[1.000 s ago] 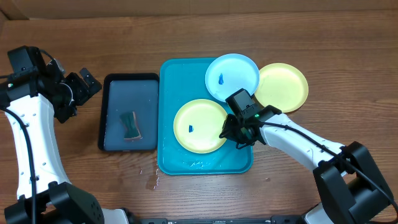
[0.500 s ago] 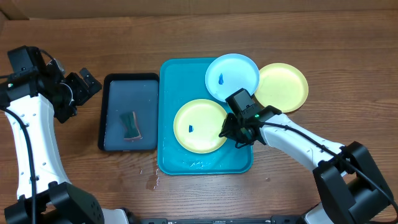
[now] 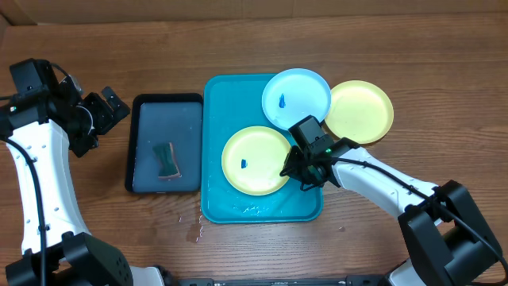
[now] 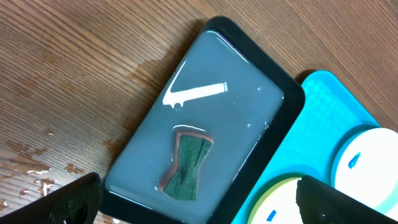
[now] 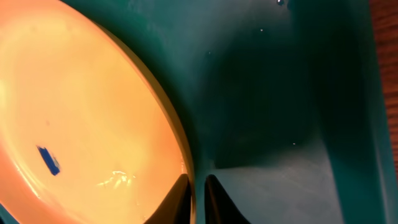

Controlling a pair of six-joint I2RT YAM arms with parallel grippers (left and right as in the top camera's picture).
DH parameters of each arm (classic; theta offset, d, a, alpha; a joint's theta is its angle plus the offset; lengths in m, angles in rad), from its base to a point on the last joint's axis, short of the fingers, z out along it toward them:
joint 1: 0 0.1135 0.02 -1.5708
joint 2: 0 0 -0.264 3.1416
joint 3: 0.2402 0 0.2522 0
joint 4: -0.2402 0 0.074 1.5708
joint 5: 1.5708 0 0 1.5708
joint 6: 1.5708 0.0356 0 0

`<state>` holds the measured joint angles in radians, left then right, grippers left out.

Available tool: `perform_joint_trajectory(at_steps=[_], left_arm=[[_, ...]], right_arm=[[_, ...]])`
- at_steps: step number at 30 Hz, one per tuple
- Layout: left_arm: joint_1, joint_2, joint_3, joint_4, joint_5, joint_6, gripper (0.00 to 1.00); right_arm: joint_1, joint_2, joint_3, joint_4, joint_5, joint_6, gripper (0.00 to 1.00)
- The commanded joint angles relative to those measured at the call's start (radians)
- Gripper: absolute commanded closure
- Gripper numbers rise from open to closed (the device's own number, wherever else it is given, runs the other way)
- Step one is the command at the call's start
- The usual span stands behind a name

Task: Clean dirty plates on tray and stack at the side
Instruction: 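Hold the yellow plate rim steady with the right gripper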

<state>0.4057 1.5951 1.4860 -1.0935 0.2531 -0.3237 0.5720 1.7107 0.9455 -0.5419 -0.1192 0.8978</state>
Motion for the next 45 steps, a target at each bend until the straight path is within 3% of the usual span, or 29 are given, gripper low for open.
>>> perform_joint_trajectory(at_steps=[1,9,14,35,40,42,43,45], left_arm=[[0.0,-0.006,0.014,-0.002,-0.002,-0.014,0.0],[0.0,-0.006,0.014,-0.002,-0.002,-0.014,0.0],[0.0,-0.006,0.014,-0.002,-0.002,-0.014,0.0],[0.0,-0.006,0.014,0.002,0.002,-0.018,0.0],[-0.003,-0.006,0.014,-0.06,0.066,-0.013,0.0],[-0.017,-0.006,0.006,-0.087,0.056,0.007,0.42],[-0.027,-0.006,-0.002,-0.093,0.056,0.017,0.52],[-0.058,-0.006,-0.029,-0.096,0.039,0.037,0.6]], right_arm=[[0.003,0.003,-0.01,0.018,0.014,0.019,0.96],[0.001,0.003,-0.01,0.063,0.033,0.019,0.96],[0.001,0.003,-0.01,0.064,0.034,0.015,0.82],[0.001,0.003,-0.01,0.061,0.055,0.016,0.84],[0.001,0.003,-0.01,0.064,0.055,0.016,0.84],[0.001,0.003,-0.01,0.067,0.055,0.016,0.84],[0.001,0.003,-0.01,0.069,0.055,0.016,0.83],[0.001,0.003,-0.01,0.075,0.056,0.016,0.84]])
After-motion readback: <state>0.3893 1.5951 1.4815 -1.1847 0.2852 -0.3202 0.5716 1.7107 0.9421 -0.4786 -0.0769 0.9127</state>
